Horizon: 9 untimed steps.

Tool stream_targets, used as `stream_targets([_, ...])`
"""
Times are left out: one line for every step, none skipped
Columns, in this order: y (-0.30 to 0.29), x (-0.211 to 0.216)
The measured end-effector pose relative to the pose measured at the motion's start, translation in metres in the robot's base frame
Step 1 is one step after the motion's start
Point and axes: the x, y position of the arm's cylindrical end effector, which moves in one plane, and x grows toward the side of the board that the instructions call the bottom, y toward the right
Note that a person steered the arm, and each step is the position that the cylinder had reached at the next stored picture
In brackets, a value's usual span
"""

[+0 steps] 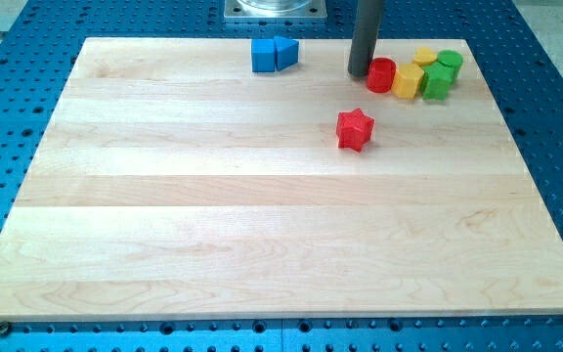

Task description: Push the yellow heart vertically below the blue blocks

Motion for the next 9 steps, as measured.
stream_targets([-0.003,0.000])
stream_targets([0.015,-0.036])
stream_targets([0.069,-0.067])
stream_targets([0.094,-0.072])
stream_targets([0.105,-0.072])
stream_targets([0.093,-0.062])
stream_targets([0.101,-0.045])
stream_targets([0.102,-0.045])
stream_targets([0.104,-0.045])
